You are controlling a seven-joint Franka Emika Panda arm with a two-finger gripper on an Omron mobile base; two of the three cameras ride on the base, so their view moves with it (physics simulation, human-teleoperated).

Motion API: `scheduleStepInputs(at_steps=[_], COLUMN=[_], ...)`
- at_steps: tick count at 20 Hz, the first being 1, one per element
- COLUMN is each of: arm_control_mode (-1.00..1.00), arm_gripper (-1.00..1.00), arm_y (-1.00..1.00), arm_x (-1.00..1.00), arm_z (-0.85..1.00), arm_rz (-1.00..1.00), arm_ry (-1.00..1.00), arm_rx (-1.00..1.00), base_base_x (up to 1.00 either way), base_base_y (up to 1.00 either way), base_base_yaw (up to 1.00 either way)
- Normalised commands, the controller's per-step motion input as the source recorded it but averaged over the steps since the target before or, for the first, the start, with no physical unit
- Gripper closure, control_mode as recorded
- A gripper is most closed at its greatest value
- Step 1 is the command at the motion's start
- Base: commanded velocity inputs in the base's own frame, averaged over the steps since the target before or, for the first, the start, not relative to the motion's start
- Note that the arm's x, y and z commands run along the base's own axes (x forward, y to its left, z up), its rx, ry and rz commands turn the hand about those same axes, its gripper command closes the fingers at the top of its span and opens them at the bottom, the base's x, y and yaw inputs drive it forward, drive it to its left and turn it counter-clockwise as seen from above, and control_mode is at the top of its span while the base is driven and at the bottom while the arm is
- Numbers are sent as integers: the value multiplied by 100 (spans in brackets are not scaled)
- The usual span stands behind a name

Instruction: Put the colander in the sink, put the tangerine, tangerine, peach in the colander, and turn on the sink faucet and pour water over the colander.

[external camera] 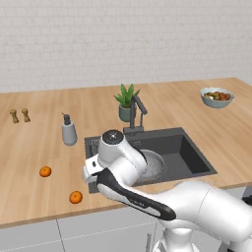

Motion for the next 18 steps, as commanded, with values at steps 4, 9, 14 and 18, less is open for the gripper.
scheduleStepInputs(at_steps=[4,9,14,18], arm_control_mode=[-100,-100,-100,-100], arm_gripper=[-100,-100,-100,-100], arm_y=[44,36,17,20], arm_x=[-3,-17,-6,1], arm_z=[10,-17,-21,-25], arm_rz=[-8,-20,-21,-14], arm_ry=[3,0,0,0], arm_rx=[0,0,0,0], base_base_x=[0,0,0,0], base_base_y=[0,0,0,0], base_base_yaw=[0,0,0,0])
